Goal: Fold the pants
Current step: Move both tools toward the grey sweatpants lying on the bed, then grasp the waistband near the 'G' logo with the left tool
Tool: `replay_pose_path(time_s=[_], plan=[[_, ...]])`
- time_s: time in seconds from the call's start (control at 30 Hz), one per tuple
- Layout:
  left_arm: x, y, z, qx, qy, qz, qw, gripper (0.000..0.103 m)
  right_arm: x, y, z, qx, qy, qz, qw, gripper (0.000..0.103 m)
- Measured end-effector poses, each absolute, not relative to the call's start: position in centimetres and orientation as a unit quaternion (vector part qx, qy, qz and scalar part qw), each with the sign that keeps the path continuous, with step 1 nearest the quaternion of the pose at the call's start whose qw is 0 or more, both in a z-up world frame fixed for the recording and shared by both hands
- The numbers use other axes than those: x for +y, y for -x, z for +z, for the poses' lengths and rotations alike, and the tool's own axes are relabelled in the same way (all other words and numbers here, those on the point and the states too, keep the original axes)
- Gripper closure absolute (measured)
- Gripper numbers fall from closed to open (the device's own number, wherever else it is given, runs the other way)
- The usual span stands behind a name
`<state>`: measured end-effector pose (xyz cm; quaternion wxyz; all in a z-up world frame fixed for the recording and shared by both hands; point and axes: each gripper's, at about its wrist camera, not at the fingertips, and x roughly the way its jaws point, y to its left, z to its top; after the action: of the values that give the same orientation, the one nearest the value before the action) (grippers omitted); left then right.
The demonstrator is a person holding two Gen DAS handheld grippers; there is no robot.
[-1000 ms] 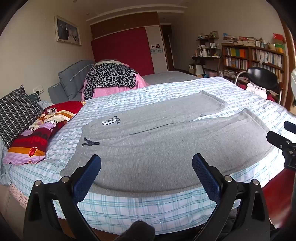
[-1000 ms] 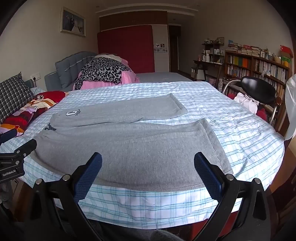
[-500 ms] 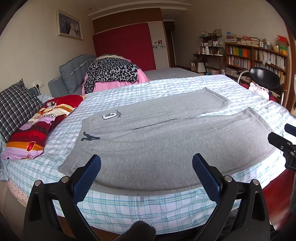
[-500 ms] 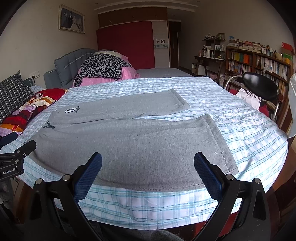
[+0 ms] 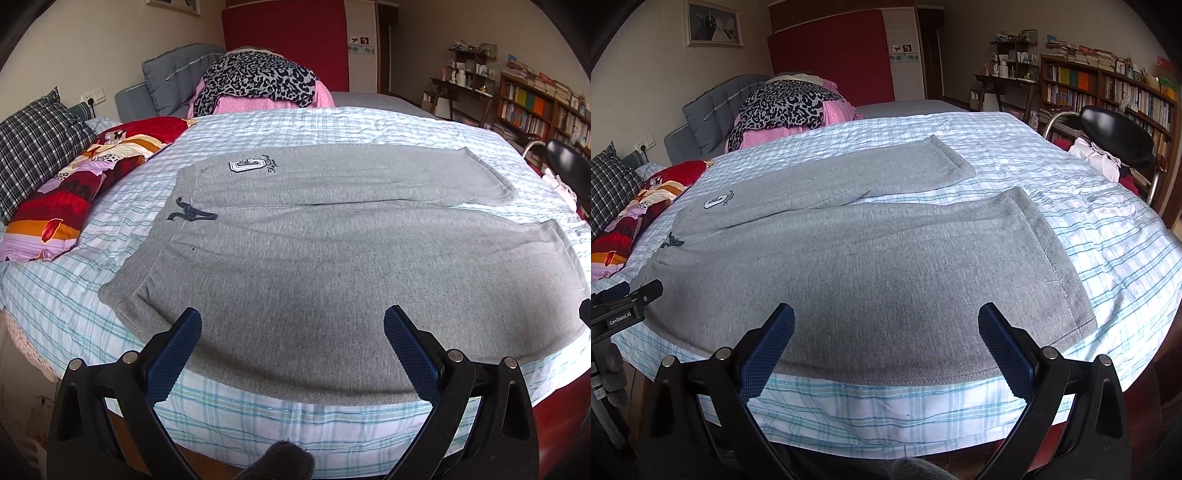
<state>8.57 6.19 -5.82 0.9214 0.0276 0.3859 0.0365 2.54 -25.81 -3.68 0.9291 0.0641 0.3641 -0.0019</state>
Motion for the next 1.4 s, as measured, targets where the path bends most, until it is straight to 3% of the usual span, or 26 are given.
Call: replay_pose_path(time_s=[0.7,1.4], plan=[[6.8,-13.0,-6.3,0.402,-0.048,0.052,0.913,0.005,-25.3,-8.8,-4.5,0.396,-0.053,0.005,0.917,0.002],[13.8,-27.6,-6.2,0.46,-0.02,0.065,0.885,0.005,-25.6,-20.3,-6.0,0.458,-0.037,-0.004,0.888,0.002]])
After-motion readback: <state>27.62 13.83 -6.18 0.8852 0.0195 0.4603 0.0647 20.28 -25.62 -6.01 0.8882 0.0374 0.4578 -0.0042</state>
